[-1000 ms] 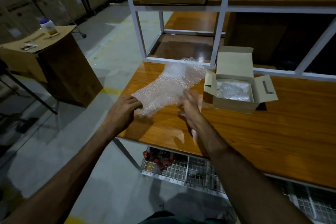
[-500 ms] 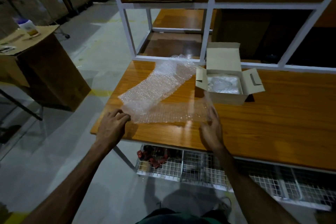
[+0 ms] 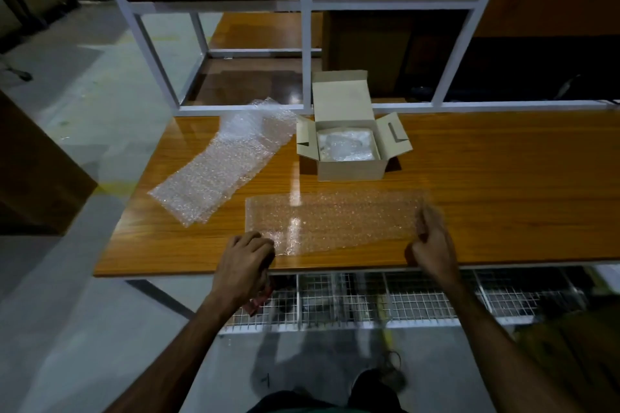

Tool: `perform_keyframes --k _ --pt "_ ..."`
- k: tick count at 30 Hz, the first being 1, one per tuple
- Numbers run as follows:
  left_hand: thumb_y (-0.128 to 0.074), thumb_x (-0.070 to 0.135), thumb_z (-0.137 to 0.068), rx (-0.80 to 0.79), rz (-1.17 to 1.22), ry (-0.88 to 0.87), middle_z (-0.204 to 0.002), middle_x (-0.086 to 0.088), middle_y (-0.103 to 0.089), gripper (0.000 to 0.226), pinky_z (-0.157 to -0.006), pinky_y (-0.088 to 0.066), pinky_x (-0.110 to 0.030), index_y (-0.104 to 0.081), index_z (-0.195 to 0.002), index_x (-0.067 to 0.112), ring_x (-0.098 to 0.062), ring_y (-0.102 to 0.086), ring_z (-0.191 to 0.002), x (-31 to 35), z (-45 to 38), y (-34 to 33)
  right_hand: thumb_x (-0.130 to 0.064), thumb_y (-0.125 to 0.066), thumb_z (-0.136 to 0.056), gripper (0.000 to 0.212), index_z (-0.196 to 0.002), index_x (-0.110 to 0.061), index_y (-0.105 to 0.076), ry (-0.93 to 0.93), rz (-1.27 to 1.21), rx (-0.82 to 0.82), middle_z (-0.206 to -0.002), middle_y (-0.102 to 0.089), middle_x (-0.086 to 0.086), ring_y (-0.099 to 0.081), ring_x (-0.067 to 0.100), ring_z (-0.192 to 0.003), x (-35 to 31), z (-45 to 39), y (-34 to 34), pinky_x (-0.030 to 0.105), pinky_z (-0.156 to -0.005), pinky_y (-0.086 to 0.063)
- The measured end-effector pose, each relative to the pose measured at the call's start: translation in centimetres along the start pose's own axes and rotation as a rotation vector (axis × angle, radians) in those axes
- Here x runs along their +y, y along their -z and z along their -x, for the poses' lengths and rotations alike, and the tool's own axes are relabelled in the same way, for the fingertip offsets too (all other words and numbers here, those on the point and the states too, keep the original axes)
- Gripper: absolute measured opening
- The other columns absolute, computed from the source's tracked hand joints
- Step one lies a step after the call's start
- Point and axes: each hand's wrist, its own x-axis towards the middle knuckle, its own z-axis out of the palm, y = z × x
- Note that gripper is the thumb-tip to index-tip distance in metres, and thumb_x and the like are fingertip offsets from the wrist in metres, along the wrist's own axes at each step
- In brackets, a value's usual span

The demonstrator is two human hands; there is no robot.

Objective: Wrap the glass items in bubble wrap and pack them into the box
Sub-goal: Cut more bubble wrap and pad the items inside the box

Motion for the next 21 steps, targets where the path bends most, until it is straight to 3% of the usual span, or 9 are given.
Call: perform_keyframes --k 1,2,5,9,11,13,15,17,21 --pt "-0.073 0.029 -0.084 0.038 0.018 0.000 -0.119 0.004 -0.076 0.021 -0.098 -0.044 -0.040 -0.076 -0.105 0.024 -0.020 -0.062 -0.118 0.2 0.0 -0.4 0.012 -0.057 -0.089 0.089 -0.165 -0.027 -0.028 0.004 0.019 -0.027 -0.172 -0.018 -0.007 -0.061 0.028 -0.118 0.6 0.0 0.6 0.042 -0.072 -0.063" --pt "-0.063 0.031 -0.085 0.061 0.047 0.008 -0.116 0.005 -0.077 0.022 -0.099 -0.042 -0.041 -0.076 -0.101 0.023 -0.019 -0.063 -0.117 0.4 0.0 -0.6 0.015 -0.057 -0.087 0.089 -0.163 -0.023 -0.033 0.008 0.055 -0.047 -0.171 -0.022 -0.006 -0.061 0.027 -0.118 1.1 -0.1 1.0 0.041 -0.070 -0.062" --pt "-0.056 0.036 -0.087 0.116 0.093 0.030 -0.108 0.003 -0.077 0.027 -0.098 -0.043 -0.041 -0.076 -0.095 0.021 -0.017 -0.063 -0.111 1.0 -0.3 -1.0 0.008 -0.062 -0.088 0.079 -0.159 -0.018 -0.040 -0.021 0.183 -0.062 -0.169 -0.027 0.000 -0.048 0.036 -0.138 2.6 -0.9 1.5 0.047 -0.090 -0.059" --pt "-0.055 0.038 -0.099 0.205 0.089 0.090 -0.112 0.002 -0.076 0.027 -0.099 -0.043 -0.042 -0.075 -0.104 0.020 -0.018 -0.060 -0.113 2.1 -1.8 -1.4 -0.013 -0.061 -0.101 0.041 -0.142 -0.015 -0.061 -0.037 0.289 0.069 -0.161 -0.039 0.011 -0.051 0.039 -0.134 2.5 -1.4 1.3 0.055 -0.105 -0.049" --pt "-0.046 0.040 -0.103 0.210 0.076 0.134 -0.122 0.000 -0.073 0.037 -0.101 -0.044 -0.041 -0.073 -0.115 0.018 -0.018 -0.055 -0.121 3.2 -3.0 -1.4 -0.019 -0.070 -0.095 0.035 -0.130 -0.019 -0.068 0.082 0.401 0.205 -0.153 -0.047 0.013 -0.050 0.035 -0.135 1.2 -1.0 0.8 0.059 -0.114 -0.038" --pt "-0.038 0.047 -0.105 0.161 0.061 0.224 -0.141 -0.006 -0.065 0.047 -0.109 -0.041 -0.051 -0.066 -0.129 0.019 -0.024 -0.048 -0.137 4.5 -4.5 -1.4 -0.020 -0.074 -0.091 0.033 -0.124 -0.021 -0.070 0.257 0.426 0.270 -0.149 -0.053 0.009 -0.048 0.029 -0.137 -1.0 -0.9 -0.4 0.058 -0.119 -0.031" --pt "-0.033 0.059 -0.106 0.045 0.056 0.359 -0.162 -0.010 -0.044 0.055 -0.116 -0.028 -0.066 -0.051 -0.145 0.026 -0.032 -0.035 -0.152 5.6 -6.0 -1.7 -0.018 -0.071 -0.094 0.031 -0.125 -0.022 -0.069 0.365 0.346 0.202 -0.152 -0.052 0.007 -0.046 0.027 -0.140 -4.0 -0.8 -2.4 0.056 -0.120 -0.033" --pt "-0.030 0.069 -0.102 -0.090 0.090 0.465 -0.170 -0.012 -0.026 0.064 -0.115 -0.020 -0.076 -0.037 -0.153 0.030 -0.038 -0.023 -0.157 6.2 -7.3 -2.1 -0.017 -0.062 -0.100 0.037 -0.136 -0.024 -0.063 0.396 0.272 0.059 -0.160 -0.044 0.005 -0.042 0.026 -0.144 -6.5 -1.2 -4.9 0.052 -0.119 -0.037" --pt "-0.018 0.077 -0.098 -0.196 0.072 0.468 -0.175 -0.014 -0.006 0.079 -0.120 -0.008 -0.078 -0.016 -0.164 0.032 -0.040 -0.007 -0.161 6.1 -7.9 -3.5 -0.034 -0.046 -0.108 0.052 -0.158 -0.024 -0.038 0.458 0.420 -0.219 -0.171 -0.025 0.007 -0.029 0.028 -0.155 -7.1 -3.2 -9.4 0.052 -0.125 -0.028"
